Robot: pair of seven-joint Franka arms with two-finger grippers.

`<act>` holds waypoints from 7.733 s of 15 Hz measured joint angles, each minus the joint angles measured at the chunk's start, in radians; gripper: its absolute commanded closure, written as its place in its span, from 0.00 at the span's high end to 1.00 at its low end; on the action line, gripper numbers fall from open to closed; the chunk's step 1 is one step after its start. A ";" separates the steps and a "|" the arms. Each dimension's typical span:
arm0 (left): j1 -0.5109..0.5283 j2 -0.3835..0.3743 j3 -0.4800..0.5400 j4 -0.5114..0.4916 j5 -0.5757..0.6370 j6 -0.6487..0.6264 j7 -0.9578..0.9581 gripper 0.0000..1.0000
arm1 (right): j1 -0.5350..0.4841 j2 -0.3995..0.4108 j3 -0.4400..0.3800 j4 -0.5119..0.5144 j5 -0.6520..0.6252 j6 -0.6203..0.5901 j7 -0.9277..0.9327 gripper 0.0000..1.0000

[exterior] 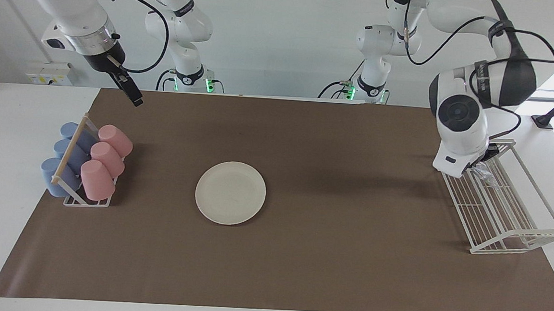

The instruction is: Wipe plate with sponge

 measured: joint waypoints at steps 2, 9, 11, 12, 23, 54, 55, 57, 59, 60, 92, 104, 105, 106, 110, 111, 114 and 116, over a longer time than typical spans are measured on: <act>0.001 -0.014 0.003 0.106 -0.240 -0.093 0.001 0.00 | 0.004 -0.003 0.002 -0.002 0.000 0.000 0.002 1.00; 0.089 -0.062 0.032 0.130 -0.989 -0.090 -0.180 0.00 | 0.011 -0.003 0.041 -0.003 0.082 0.000 0.350 1.00; 0.100 -0.094 0.033 0.033 -1.149 -0.004 -0.190 0.00 | 0.015 -0.004 0.081 -0.002 0.122 0.001 0.467 1.00; 0.101 -0.119 0.032 -0.035 -1.228 0.043 -0.189 0.00 | 0.022 -0.005 0.099 0.000 0.139 0.002 0.531 1.00; -0.039 -0.451 0.009 -0.735 -1.837 0.250 0.358 0.00 | 0.337 -0.015 0.171 -0.007 0.159 0.205 1.196 1.00; -0.039 -0.383 0.025 -0.777 -1.935 0.020 0.673 0.00 | 0.533 -0.032 0.179 -0.292 0.193 0.603 1.336 1.00; -0.039 -0.383 0.026 -0.777 -1.935 0.020 0.673 0.00 | 0.534 -0.034 0.181 -0.292 0.193 0.601 1.336 1.00; -0.039 -0.383 0.026 -0.777 -1.935 0.019 0.673 0.00 | 0.534 -0.034 0.182 -0.292 0.193 0.601 1.336 0.91; -0.039 -0.383 0.026 -0.777 -1.935 0.019 0.673 0.00 | 0.534 -0.034 0.182 -0.292 0.193 0.601 1.336 0.37; -0.039 -0.383 0.026 -0.777 -1.935 0.019 0.673 0.00 | 0.534 -0.034 0.182 -0.292 0.193 0.601 1.336 0.08; 0.077 -0.383 0.041 -0.665 -1.141 0.189 0.518 1.00 | 0.277 0.153 0.171 -0.618 0.225 1.099 0.616 0.00; 0.074 -0.384 0.018 -0.646 -0.877 0.260 0.435 1.00 | 0.188 0.287 0.177 -0.625 0.225 1.277 0.424 0.00; 0.074 -0.384 0.018 -0.646 -0.876 0.261 0.435 1.00 | 0.170 0.289 0.177 -0.624 0.225 1.282 0.390 0.00; 0.074 -0.384 0.018 -0.646 -0.875 0.263 0.435 1.00 | 0.150 0.291 0.177 -0.622 0.225 1.283 0.356 0.00; 0.074 -0.384 0.018 -0.646 -0.873 0.278 0.414 1.00 | 0.102 0.296 0.177 -0.617 0.225 1.283 0.271 0.00; 0.074 -0.384 0.018 -0.646 -0.873 0.281 0.409 1.00 | 0.101 0.296 0.177 -0.616 0.225 1.283 0.269 0.00; 0.074 -0.384 0.017 -0.646 -0.873 0.289 0.403 1.00 | 0.104 0.297 0.177 -0.616 0.229 1.283 0.270 0.00; 0.074 -0.384 0.017 -0.646 -0.873 0.292 0.401 1.00 | 0.122 0.299 0.178 -0.614 0.249 1.288 0.296 0.00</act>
